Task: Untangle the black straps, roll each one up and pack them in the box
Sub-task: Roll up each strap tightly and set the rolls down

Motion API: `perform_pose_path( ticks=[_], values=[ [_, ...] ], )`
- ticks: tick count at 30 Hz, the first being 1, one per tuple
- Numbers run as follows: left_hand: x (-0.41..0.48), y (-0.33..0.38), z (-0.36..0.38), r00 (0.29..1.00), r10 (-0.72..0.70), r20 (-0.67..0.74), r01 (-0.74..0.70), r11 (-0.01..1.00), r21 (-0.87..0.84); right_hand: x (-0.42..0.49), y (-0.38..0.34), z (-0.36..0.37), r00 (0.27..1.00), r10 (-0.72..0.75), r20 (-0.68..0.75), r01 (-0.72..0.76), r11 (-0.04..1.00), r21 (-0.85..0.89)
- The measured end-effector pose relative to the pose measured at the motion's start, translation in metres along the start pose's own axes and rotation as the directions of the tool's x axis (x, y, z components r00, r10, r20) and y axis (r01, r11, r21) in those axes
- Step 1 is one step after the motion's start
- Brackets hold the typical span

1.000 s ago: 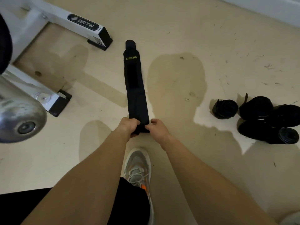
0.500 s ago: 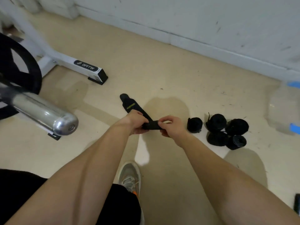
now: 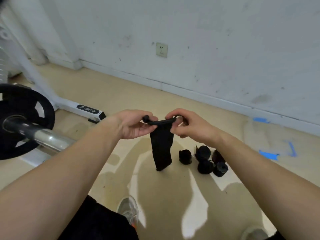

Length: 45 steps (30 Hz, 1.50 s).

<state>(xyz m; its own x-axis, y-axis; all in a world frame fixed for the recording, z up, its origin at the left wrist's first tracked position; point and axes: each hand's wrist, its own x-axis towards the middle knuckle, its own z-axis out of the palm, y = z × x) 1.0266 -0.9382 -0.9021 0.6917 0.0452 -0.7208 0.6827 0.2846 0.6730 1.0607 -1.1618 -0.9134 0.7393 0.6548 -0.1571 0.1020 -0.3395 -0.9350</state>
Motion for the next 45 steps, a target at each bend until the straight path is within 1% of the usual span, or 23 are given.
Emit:
perform_pose_path(
  ticks=[2, 5, 7, 9, 11, 12, 13, 14, 15, 16, 17, 19, 20, 21, 22, 26, 31, 33, 35, 38, 41, 43, 45],
  values=[
    [-0.016, 0.007, 0.012, 0.995, -0.001, 0.095, 0.003, 1.000, -0.025, -0.014, -0.016, -0.010, 0.987, -0.103, -0.121, 0.084, 0.985, -0.149],
    [-0.040, 0.012, 0.031, 0.979, -0.007, 0.204, 0.018, 0.999, -0.050, -0.033, -0.032, -0.022, 0.935, -0.233, -0.268, 0.161, 0.951, -0.262],
    [-0.051, 0.013, 0.043, 0.967, -0.019, 0.252, 0.025, 0.999, -0.021, -0.046, -0.037, -0.029, 0.907, -0.267, -0.326, 0.173, 0.941, -0.291],
    [-0.058, 0.014, 0.052, 0.956, -0.041, 0.290, 0.022, 0.997, 0.068, -0.057, -0.038, -0.035, 0.899, -0.247, -0.361, 0.171, 0.958, -0.231],
    [-0.057, 0.015, 0.057, 0.961, -0.022, 0.275, -0.039, 0.976, 0.216, -0.066, -0.037, -0.041, 0.911, -0.174, -0.374, 0.139, 0.983, -0.121],
    [-0.054, 0.015, 0.060, 0.969, 0.033, 0.244, -0.102, 0.956, 0.276, -0.069, -0.034, -0.044, 0.916, -0.131, -0.378, 0.117, 0.991, -0.059],
    [-0.051, 0.015, 0.063, 0.971, 0.118, 0.208, -0.179, 0.936, 0.303, -0.073, -0.031, -0.046, 0.919, -0.090, -0.384, 0.100, 0.995, 0.006],
    [-0.048, 0.014, 0.068, 0.960, 0.218, 0.178, -0.263, 0.918, 0.295, -0.076, -0.028, -0.048, 0.919, -0.054, -0.391, 0.088, 0.994, 0.070],
    [-0.045, 0.013, 0.073, 0.935, 0.312, 0.170, -0.349, 0.895, 0.279, -0.078, -0.026, -0.050, 0.918, -0.022, -0.396, 0.079, 0.988, 0.129],
    [-0.042, 0.011, 0.077, 0.902, 0.387, 0.192, -0.427, 0.865, 0.265, -0.080, -0.024, -0.053, 0.917, 0.006, -0.398, 0.072, 0.981, 0.180],
    [-0.039, 0.009, 0.081, 0.866, 0.435, 0.245, -0.491, 0.833, 0.257, -0.081, -0.022, -0.055, 0.919, 0.028, -0.392, 0.066, 0.972, 0.225],
    [-0.035, 0.002, 0.087, 0.788, 0.477, 0.390, -0.598, 0.744, 0.298, -0.083, -0.018, -0.059, 0.931, 0.062, -0.361, 0.056, 0.949, 0.309],
    [-0.031, 0.000, 0.091, 0.759, 0.478, 0.441, -0.634, 0.697, 0.336, -0.084, -0.015, -0.062, 0.935, 0.075, -0.347, 0.053, 0.937, 0.345],
    [-0.028, -0.001, 0.096, 0.741, 0.488, 0.461, -0.660, 0.655, 0.368, -0.084, -0.013, -0.064, 0.934, 0.087, -0.345, 0.050, 0.928, 0.370],
    [-0.026, -0.001, 0.101, 0.731, 0.511, 0.451, -0.676, 0.632, 0.380, -0.082, -0.010, -0.066, 0.930, 0.100, -0.354, 0.048, 0.921, 0.385],
    [-0.014, -0.001, 0.117, 0.722, 0.619, 0.307, -0.691, 0.632, 0.350, -0.072, 0.000, -0.073, 0.894, 0.151, -0.423, 0.060, 0.893, 0.445],
    [0.000, -0.006, 0.130, 0.750, 0.644, 0.151, -0.653, 0.684, 0.324, -0.061, 0.013, -0.077, 0.857, 0.131, -0.498, 0.091, 0.914, 0.396],
    [0.002, -0.010, 0.134, 0.740, 0.669, 0.067, -0.644, 0.676, 0.358, -0.057, 0.016, -0.079, 0.853, 0.140, -0.504, 0.075, 0.921, 0.383],
    [0.005, -0.012, 0.136, 0.702, 0.712, 0.014, -0.641, 0.622, 0.450, -0.055, 0.018, -0.080, 0.846, 0.138, -0.514, 0.062, 0.934, 0.352],
    [0.004, -0.013, 0.140, 0.623, 0.782, 0.002, -0.640, 0.508, 0.576, -0.052, 0.020, -0.081, 0.833, 0.139, -0.535, 0.054, 0.943, 0.329],
    [0.001, -0.015, 0.144, 0.584, 0.812, 0.026, -0.656, 0.452, 0.605, -0.051, 0.021, -0.080, 0.830, 0.146, -0.538, 0.049, 0.942, 0.331],
    [-0.003, -0.017, 0.146, 0.579, 0.814, 0.052, -0.670, 0.439, 0.599, -0.052, 0.021, -0.078, 0.833, 0.146, -0.534, 0.052, 0.940, 0.338],
    [-0.006, -0.020, 0.146, 0.607, 0.790, 0.090, -0.684, 0.462, 0.564, -0.053, 0.021, -0.077, 0.832, 0.149, -0.535, 0.052, 0.938, 0.342]
  ],
)
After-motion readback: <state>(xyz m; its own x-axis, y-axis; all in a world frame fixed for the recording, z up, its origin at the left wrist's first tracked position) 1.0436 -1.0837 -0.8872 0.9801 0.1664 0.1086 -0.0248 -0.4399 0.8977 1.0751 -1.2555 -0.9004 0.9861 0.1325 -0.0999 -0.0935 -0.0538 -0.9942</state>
